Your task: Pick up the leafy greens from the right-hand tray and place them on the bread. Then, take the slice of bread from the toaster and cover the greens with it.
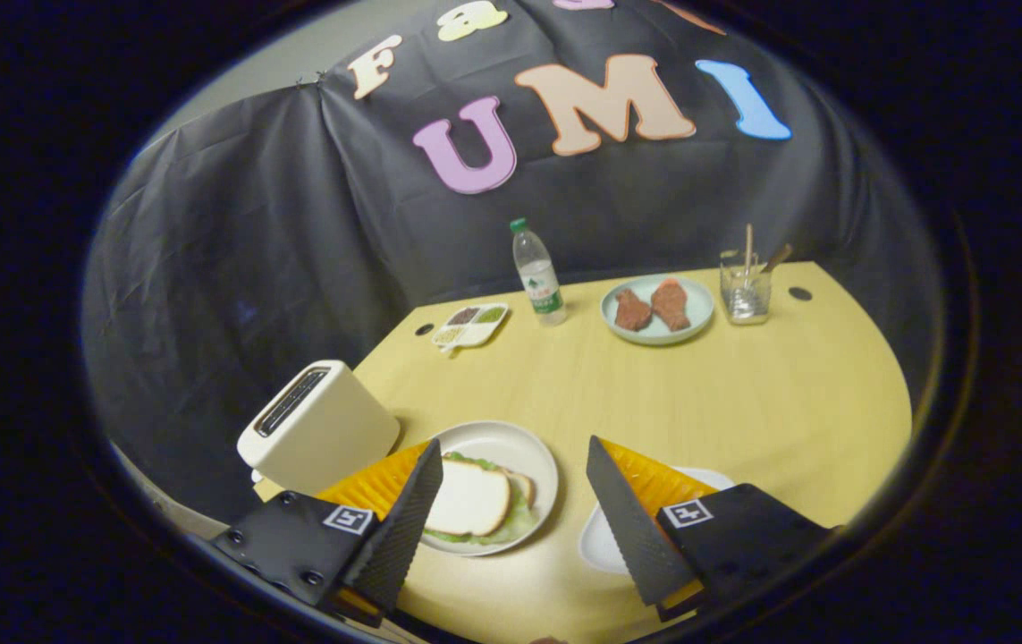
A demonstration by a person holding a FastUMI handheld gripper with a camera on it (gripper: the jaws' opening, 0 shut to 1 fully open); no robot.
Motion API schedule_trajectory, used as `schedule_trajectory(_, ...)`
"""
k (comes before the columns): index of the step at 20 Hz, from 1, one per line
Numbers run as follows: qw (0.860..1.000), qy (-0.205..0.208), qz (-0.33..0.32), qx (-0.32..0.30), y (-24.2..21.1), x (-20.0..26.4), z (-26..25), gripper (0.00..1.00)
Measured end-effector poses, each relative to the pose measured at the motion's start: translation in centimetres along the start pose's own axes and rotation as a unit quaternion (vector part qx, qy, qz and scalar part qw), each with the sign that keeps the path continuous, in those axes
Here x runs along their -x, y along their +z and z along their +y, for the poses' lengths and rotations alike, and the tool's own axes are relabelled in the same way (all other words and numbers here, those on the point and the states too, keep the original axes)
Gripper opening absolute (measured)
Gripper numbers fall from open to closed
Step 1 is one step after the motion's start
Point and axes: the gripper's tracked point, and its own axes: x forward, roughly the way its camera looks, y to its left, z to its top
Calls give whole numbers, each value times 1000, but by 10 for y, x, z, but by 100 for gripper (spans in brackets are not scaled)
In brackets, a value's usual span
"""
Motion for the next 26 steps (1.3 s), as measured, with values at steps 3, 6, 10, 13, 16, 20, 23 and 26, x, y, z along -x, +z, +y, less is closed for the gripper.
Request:
schedule_trajectory(3, 999, -17, -49, 16, 35, 22, -18, 100)
schedule_trajectory(6, 995, -36, -87, 29, 65, 45, -38, 100)
schedule_trajectory(10, 987, -63, -136, 52, 98, 72, -63, 100)
schedule_trajectory(13, 981, -79, -168, 62, 121, 90, -74, 100)
schedule_trajectory(16, 971, -103, -199, 78, 143, 109, -88, 100)
schedule_trajectory(20, 956, -132, -243, 94, 170, 130, -102, 100)
schedule_trajectory(23, 950, -133, -268, 88, 185, 142, -107, 100)
schedule_trajectory(26, 947, -138, -277, 87, 190, 147, -116, 100)
